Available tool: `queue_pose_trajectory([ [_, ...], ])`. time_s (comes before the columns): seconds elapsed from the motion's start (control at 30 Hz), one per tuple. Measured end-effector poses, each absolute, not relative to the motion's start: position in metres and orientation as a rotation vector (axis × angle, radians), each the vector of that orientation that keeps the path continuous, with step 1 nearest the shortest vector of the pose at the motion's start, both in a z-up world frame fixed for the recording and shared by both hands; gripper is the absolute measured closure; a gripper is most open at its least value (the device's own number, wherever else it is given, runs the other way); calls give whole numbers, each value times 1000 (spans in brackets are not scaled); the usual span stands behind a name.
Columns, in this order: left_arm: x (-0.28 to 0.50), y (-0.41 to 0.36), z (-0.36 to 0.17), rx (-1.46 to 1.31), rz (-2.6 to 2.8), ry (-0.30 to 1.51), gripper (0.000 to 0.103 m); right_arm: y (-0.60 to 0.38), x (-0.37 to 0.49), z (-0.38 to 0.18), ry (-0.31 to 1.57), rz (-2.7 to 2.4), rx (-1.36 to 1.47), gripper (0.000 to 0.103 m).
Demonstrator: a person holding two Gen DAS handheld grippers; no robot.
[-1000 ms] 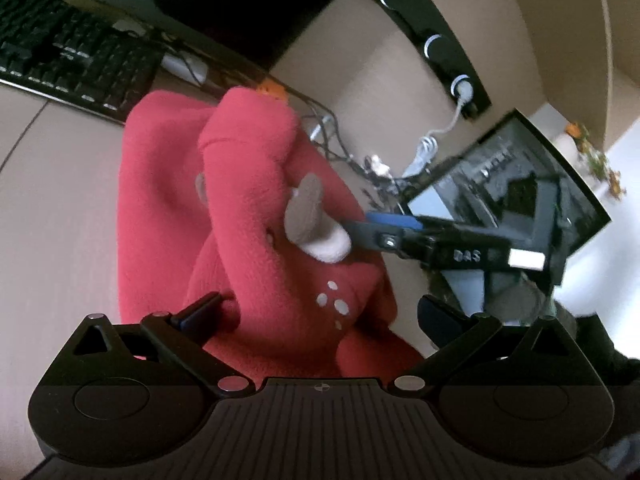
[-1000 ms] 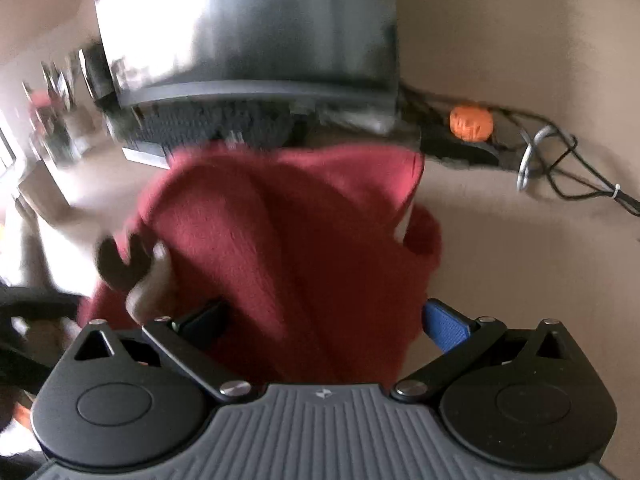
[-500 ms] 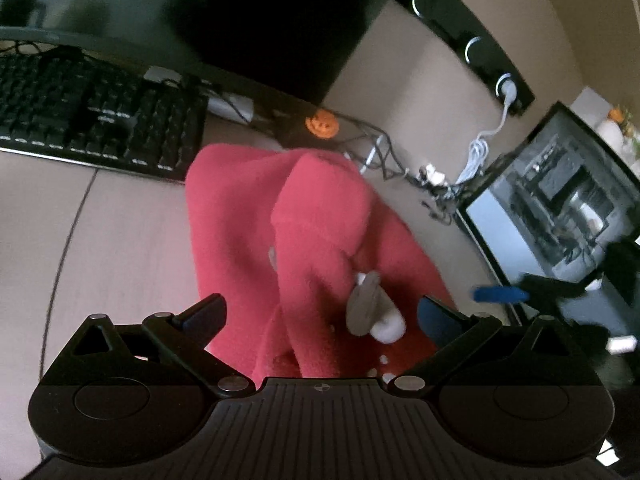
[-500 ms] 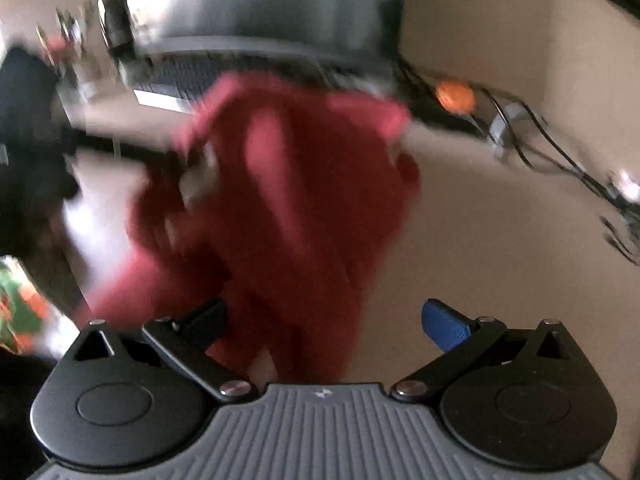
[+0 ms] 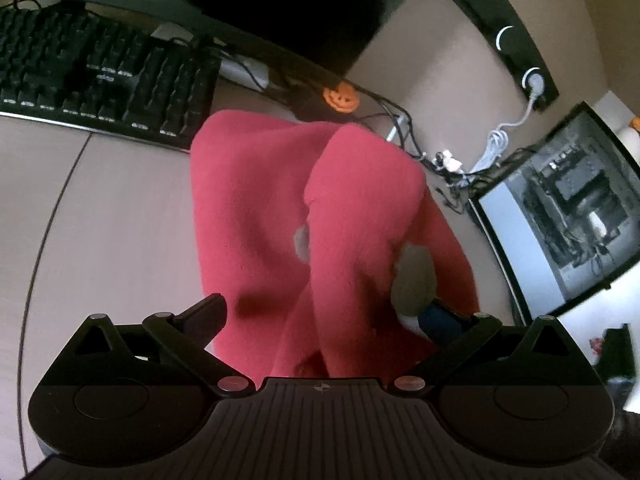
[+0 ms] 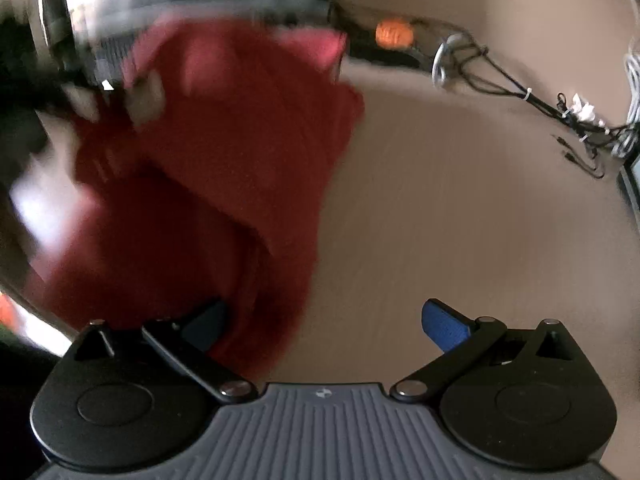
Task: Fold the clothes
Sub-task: 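Lower the folded jacket onto the desk with both grippers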
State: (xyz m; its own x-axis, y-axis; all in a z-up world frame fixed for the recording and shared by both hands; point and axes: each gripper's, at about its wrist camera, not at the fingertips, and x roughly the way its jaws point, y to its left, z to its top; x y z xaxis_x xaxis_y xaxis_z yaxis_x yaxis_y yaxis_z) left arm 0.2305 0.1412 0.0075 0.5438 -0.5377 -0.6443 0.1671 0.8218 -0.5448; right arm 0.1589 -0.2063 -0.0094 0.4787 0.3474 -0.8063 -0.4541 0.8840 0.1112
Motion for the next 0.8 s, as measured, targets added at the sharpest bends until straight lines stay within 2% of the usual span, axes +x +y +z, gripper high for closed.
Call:
queue_pose_trajectory([
  [0.1,235,137,-4,-389,-388,938,0,-227,178,15,909,540,178,0],
  [0.2,232,139,-15,-397,-384,968,0,-220,213,10,942,539,347,0],
  [0.4,227,145,-26,-448,-382,985,0,-160,259,-13,962,485,191,0],
  [0.5,223,145,-14,-423,-369,957,0,-147,259,-24,975,503,149,0],
  [0.7,229,161,26,-515,-364,776,0,-144,253,-29,950,533,105,0],
  [0.8,249,151,18,-425,-287,828,0,-142,247,-30,938,563,75,0],
])
